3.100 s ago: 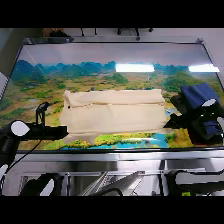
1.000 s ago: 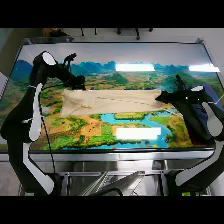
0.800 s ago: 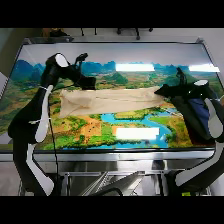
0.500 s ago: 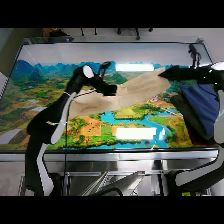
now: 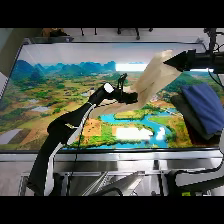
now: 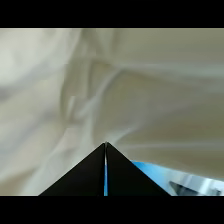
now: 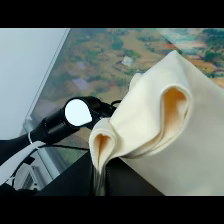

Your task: Fold the shirts.

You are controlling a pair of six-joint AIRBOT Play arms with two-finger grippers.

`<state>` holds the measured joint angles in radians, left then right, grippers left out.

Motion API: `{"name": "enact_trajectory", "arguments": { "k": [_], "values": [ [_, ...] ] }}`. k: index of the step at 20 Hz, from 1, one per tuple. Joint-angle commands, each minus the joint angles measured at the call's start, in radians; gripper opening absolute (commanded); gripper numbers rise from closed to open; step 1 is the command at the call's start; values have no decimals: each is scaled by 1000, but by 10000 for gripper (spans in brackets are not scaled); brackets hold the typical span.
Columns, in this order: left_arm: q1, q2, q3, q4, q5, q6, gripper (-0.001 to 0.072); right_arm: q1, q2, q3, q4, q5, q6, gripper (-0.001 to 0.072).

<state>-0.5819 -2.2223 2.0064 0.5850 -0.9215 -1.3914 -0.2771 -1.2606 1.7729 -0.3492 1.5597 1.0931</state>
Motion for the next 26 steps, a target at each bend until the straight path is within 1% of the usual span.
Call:
{"name": "enact_trajectory", "arguments": {
  "k": [1,3,4,6,8,9,11,12,13,14,15,16,17,19,20,22,24,26],
  "values": [
    [77,108,1,-130,-179,109,14,35,-18,3,-6,16,19,16],
    [161,227,1,-186,-332,157,14,101,-38,3,-5,6,22,15],
    [213,299,1,-226,-406,169,14,142,-46,3,-5,-13,22,15],
    [323,439,1,-323,-509,171,15,242,-68,3,-6,-88,21,15],
    [436,569,1,-415,-555,171,15,352,-104,3,-19,-198,14,16],
    [488,629,1,-431,-567,171,15,415,-134,3,-38,-261,14,16],
    [570,725,1,-420,-595,172,15,543,-212,3,-75,-388,14,17],
    [597,760,0,-419,-618,172,15,613,-264,3,-87,-459,0,24],
    [618,792,0,-419,-647,172,15,680,-319,3,-88,-531,-41,39],
    [630,819,0,-419,-672,172,15,747,-372,3,-72,-607,-71,170],
    [631,840,0,-419,-692,172,15,811,-422,3,-33,-669,-93,413],
    [630,859,0,-420,-708,171,15,855,-455,3,4,-709,-134,546],
    [626,878,0,-420,-715,171,15,874,-466,3,23,-723,-159,546],
    [616,908,0,-419,-719,172,15,857,-439,5,11,-716,-167,546],
    [616,917,0,-420,-720,172,15,824,-410,5,10,-700,-166,544],
    [616,928,0,-420,-722,172,15,725,-344,5,9,-621,-161,545],
    [616,929,0,-420,-730,171,15,588,-285,5,-28,-510,-94,544],
    [616,929,0,-420,-735,170,15,430,-247,5,-145,-403,6,545]
  ]
}}
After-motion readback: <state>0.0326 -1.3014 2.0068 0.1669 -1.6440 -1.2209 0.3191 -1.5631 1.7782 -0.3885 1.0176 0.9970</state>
